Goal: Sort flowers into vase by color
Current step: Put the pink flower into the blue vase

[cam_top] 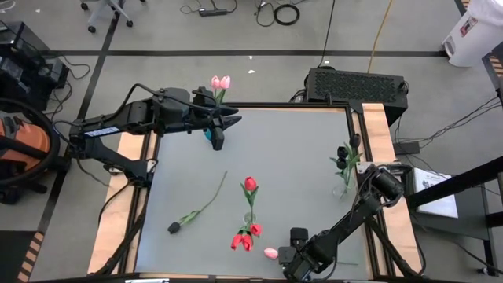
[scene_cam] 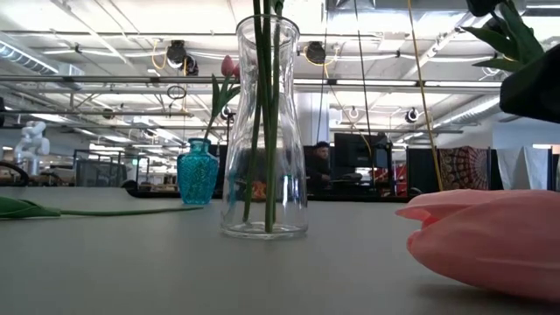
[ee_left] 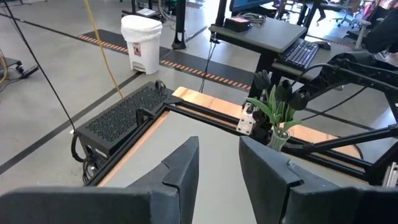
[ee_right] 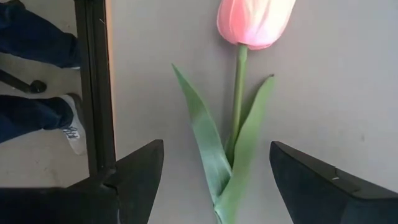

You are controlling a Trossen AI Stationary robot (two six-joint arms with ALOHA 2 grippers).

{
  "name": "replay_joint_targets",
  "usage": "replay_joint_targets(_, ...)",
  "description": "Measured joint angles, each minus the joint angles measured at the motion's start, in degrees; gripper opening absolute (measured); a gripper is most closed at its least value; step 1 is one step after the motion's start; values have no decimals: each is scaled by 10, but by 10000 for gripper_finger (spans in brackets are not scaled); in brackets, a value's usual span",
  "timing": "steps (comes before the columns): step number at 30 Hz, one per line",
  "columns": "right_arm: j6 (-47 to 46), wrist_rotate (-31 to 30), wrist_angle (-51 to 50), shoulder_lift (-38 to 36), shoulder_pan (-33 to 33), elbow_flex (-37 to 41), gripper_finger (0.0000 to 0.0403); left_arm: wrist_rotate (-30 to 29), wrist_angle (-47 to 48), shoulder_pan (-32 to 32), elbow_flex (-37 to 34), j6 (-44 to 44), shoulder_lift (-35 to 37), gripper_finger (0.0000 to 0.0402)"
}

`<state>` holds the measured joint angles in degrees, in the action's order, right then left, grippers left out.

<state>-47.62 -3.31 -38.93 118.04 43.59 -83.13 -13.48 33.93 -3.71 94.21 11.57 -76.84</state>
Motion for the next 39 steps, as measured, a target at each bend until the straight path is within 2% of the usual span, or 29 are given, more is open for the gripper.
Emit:
replay_joint_targets(7,2,-1,6,3,0,0,284,0,0,1,0,0,0,123)
replay_joint_targets(12,2,0,5,3,0,0,263,0,-1,1,0,0,0,123)
replay_joint_targets(32,3,4,-13,3,-2,0,50,0,-4,5,0,0,0,123)
replay_joint_targets(36,3,4,-18,3,-2,0,14,0,-4,5,0,0,0,123)
replay_joint_targets(39,3,4,-20,3,-2,0,5,0,-4,5,0,0,0,123)
